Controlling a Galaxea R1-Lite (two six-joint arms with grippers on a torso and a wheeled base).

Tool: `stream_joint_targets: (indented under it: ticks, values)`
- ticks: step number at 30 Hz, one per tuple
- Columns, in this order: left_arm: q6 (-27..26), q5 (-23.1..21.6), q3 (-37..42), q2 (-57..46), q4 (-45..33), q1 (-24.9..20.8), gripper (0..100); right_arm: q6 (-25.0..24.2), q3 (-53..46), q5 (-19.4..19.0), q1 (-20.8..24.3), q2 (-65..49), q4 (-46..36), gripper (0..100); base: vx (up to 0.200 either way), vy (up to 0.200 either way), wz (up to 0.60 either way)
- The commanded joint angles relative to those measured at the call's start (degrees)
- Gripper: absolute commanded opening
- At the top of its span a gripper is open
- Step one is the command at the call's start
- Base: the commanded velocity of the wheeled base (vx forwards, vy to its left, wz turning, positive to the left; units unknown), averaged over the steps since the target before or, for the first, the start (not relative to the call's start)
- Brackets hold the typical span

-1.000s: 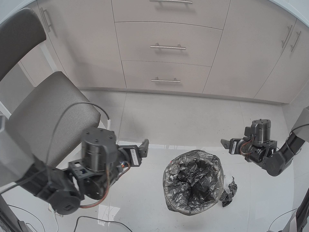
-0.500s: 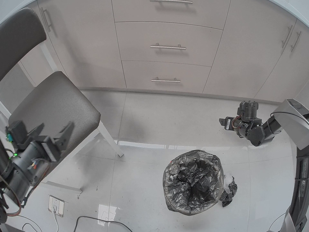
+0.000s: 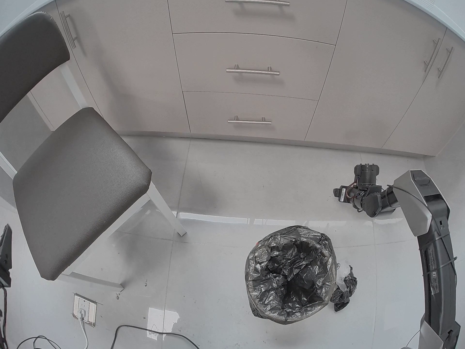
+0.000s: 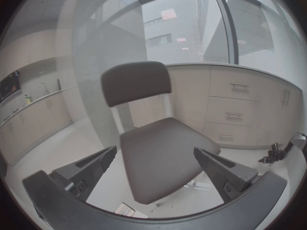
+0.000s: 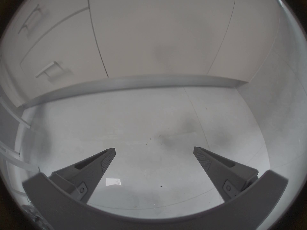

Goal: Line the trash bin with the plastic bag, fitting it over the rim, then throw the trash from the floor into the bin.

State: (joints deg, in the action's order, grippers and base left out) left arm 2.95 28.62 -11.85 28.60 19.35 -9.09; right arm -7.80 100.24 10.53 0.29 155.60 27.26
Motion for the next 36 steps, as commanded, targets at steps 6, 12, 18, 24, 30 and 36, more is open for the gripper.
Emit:
stream_joint_targets:
  ticks: [6, 12, 18, 24, 30, 36]
  values:
    - [-0.9, -0.1, 4.6, -15.7, -3.4, 11.2, 100, 6.3, 12.3, -1.4, -2.5, 13.9, -6.3, 100, 0.000, 0.000, 0.00]
    - [-1.2, -0.2, 6.3, -17.9, -3.4, 13.0, 100, 8.9, 12.2, -3.2, -2.5, 14.3, -7.1, 100, 0.000, 0.000, 0.00]
    - [-1.6, -0.8, 11.2, -18.3, -3.5, 11.6, 100, 10.4, 12.7, -8.5, -2.4, 13.1, -15.7, 100, 0.000, 0.000, 0.00]
    - [-1.6, -1.1, 11.8, -20.3, -5.3, 12.0, 100, 13.3, 12.9, -9.5, -2.4, 13.3, -19.5, 100, 0.000, 0.000, 0.00]
    - [-1.4, -1.4, 11.8, -22.2, -9.2, 12.1, 100, 16.6, 14.1, -12.1, -2.1, 13.1, -28.3, 100, 0.000, 0.000, 0.00]
    - [0.1, -4.6, 11.8, -22.4, -10.5, 11.5, 100, 18.6, 14.3, -12.0, -2.1, 16.0, -34.1, 100, 0.000, 0.000, 0.00]
